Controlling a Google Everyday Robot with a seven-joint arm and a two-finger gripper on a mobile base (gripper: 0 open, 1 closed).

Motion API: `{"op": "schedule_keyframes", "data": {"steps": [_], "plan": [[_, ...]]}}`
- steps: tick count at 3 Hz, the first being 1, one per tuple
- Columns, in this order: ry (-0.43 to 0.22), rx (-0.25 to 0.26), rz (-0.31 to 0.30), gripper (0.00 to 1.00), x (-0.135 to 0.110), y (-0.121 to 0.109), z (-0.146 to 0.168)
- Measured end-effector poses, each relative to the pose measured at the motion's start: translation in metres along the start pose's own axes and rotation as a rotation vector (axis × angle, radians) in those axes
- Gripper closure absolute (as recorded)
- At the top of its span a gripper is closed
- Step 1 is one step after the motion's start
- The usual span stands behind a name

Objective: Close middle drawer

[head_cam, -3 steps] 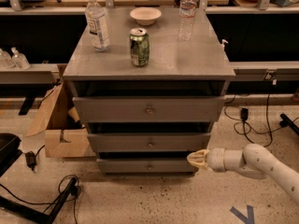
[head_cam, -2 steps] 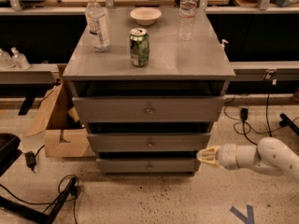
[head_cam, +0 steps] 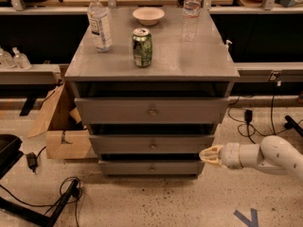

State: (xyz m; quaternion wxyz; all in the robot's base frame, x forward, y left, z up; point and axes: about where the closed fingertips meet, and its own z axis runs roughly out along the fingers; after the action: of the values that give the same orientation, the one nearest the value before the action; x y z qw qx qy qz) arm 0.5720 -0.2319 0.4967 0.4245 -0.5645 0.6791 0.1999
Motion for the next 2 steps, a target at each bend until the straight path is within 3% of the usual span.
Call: {"op": "schedule_keyframes", "data": {"steps": [1,2], "plan": [[0.065,0.006,-0.086,1.00,-0.024,-0.012,-0.039],[0.211,-0.038,-0.276,1.00,-0.093,-0.050,-0.111]]}}
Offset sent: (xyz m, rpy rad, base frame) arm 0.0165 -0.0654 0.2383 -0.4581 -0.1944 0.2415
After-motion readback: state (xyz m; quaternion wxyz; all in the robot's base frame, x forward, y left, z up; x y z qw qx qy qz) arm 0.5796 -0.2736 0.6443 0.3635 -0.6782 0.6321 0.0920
